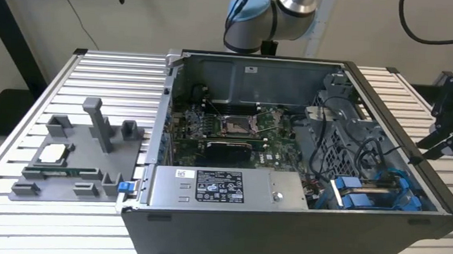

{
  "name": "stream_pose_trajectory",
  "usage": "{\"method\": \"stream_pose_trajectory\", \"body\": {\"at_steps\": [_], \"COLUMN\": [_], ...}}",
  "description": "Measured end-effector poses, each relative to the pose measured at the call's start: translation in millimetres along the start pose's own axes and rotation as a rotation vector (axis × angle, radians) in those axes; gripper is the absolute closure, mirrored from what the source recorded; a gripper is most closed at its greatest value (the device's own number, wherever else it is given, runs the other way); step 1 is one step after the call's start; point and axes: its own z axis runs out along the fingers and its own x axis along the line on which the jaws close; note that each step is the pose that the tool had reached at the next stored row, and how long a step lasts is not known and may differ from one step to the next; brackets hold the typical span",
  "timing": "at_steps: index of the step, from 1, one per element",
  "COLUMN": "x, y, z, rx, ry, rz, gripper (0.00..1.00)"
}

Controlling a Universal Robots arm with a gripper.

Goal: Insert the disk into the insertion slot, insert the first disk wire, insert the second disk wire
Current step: 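Insert the second disk wire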

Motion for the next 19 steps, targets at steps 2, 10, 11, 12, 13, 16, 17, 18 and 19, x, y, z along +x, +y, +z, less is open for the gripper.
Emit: {"method": "stream_pose_trajectory", "body": {"at_steps": [2,10,11,12,13,16,17,18,19], "x": [4.3,7.3,7.4,7.4,7.5,7.6,7.7,7.7,7.9], "y": [-0.1,1.0,1.3,1.6,1.8,2.7,2.9,3.1,3.2], "z": [-0.1,2.0,2.3,2.6,2.9,3.9,4.5,5.0,5.5], "rx": [-0.0101,-0.0226,-0.0233,-0.0237,-0.0244,-0.0255,-0.0257,-0.0259,-0.026], "ry": [-0.0004,-0.0071,-0.008,-0.0089,-0.0098,-0.0126,-0.0137,-0.0146,-0.0154], "rz": [0.002,0.031,0.036,0.039,0.043,0.055,0.059,0.062,0.066], "gripper": [0.0,0.0,0.0,0.0,0.0,0.0,0.0,0.0,0.0]}}
